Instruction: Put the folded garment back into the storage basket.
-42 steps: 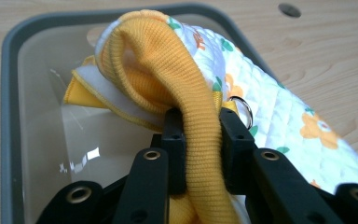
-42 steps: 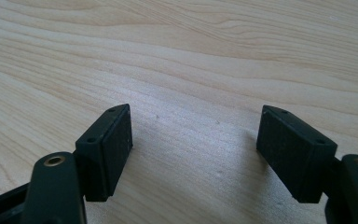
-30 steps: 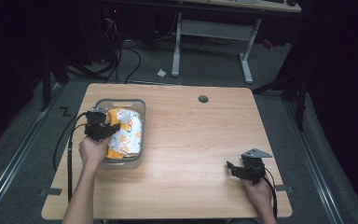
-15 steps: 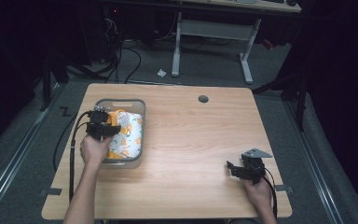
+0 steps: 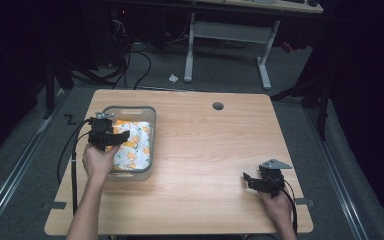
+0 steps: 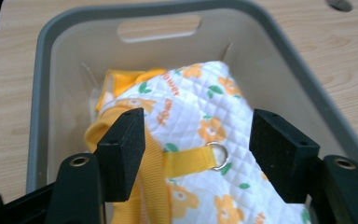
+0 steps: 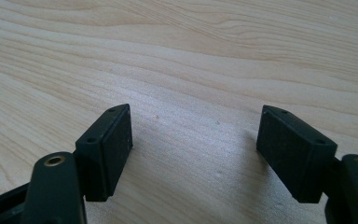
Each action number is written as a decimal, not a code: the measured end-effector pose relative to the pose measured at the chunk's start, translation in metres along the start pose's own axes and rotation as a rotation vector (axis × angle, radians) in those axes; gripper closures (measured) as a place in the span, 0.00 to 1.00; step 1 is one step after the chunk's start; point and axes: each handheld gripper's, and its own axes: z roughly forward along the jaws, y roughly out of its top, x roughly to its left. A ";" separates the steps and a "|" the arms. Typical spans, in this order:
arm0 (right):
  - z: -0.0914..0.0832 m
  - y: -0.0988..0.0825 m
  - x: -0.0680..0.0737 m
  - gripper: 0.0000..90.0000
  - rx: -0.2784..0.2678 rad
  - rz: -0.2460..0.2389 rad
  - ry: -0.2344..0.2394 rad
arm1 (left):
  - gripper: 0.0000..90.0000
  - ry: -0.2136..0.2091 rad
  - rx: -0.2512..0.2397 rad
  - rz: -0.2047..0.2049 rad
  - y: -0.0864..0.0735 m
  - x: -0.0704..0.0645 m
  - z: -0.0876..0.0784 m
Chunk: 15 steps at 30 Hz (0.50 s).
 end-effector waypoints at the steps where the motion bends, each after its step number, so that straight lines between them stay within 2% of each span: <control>1: 0.000 0.000 0.000 0.30 0.000 -0.001 0.000 | 0.39 -0.009 -0.007 0.003 0.000 -0.003 -0.002; 7: 0.000 0.000 0.000 0.30 0.000 0.001 0.000 | 0.38 -0.044 -0.050 0.044 0.005 -0.021 -0.013; 8: 0.000 0.000 0.000 0.30 0.000 0.001 0.000 | 0.38 -0.048 -0.068 0.062 0.007 -0.028 -0.017; 11: 0.000 0.000 0.000 0.30 0.000 0.001 0.000 | 0.38 -0.065 -0.081 0.060 0.008 -0.032 -0.021; 15: 0.000 0.000 0.000 0.30 0.000 0.000 0.000 | 0.38 -0.072 -0.105 0.088 0.010 -0.041 -0.027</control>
